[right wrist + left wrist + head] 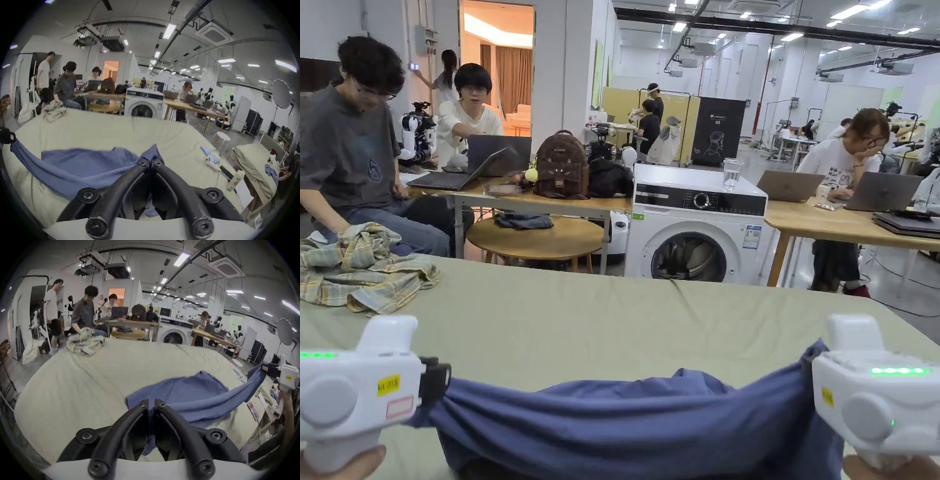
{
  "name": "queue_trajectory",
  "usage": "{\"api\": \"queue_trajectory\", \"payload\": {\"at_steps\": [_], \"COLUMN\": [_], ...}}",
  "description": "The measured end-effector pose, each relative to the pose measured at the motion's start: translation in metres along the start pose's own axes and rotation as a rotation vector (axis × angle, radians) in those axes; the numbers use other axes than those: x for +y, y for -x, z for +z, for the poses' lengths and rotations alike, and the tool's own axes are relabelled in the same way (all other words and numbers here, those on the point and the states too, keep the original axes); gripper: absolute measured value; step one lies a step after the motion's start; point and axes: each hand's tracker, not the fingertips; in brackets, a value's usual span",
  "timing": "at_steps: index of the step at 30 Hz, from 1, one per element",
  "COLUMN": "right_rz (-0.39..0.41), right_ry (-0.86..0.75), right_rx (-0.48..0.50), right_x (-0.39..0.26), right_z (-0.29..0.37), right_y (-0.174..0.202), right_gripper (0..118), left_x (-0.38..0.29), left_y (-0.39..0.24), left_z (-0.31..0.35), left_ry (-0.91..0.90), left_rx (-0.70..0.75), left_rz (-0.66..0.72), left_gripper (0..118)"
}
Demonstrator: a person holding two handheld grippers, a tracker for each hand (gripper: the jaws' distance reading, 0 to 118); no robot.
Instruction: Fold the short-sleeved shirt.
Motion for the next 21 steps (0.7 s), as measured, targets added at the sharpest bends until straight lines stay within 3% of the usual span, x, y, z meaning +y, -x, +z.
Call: {"api": "queue_trajectory", "payload": {"at_steps": [4, 12, 14, 15, 16, 17, 19, 21], "right_rz": [0.03, 0.014, 0.016, 0.013, 0.009, 0.001, -0.032, -0.059], "right_ry": [0.113, 0.242, 0.253, 0.256, 0.259, 0.257, 0.217, 0.134], "right_rx": [0.039, 0.066, 0.067, 0.071, 0.072, 0.071, 0.074, 0.078], "right_x": [-0.044, -0.098, -0.105, -0.107, -0.108, -0.107, -0.103, -0.097], "right_z": [-0.018, -0.058, -0.065, -0.067, -0.07, -0.07, -0.063, -0.055], "right_y": [0.016, 0.031, 0.033, 0.033, 0.034, 0.034, 0.036, 0.039], "right_gripper": [0, 0, 5, 14, 31, 47, 50, 53], "left_x": [-0.039, -0.081, -0.084, -0.084, -0.086, -0.085, -0.079, -0.074], "left_y": [0.0, -0.005, -0.004, -0.003, 0.009, 0.012, 0.012, 0.002], "left_z": [-0.013, -0.044, -0.052, -0.055, -0.065, -0.068, -0.067, -0.055], "left_ry": [0.076, 0.179, 0.198, 0.202, 0.205, 0.206, 0.181, 0.103], "left_rx": [-0.011, 0.029, 0.044, 0.048, 0.048, 0.045, 0.029, 0.007], "left_rz": [0.014, 0.027, 0.042, 0.047, 0.06, 0.071, 0.094, 0.108], "left_gripper": [0, 0, 0, 3, 10, 28, 35, 52]}}
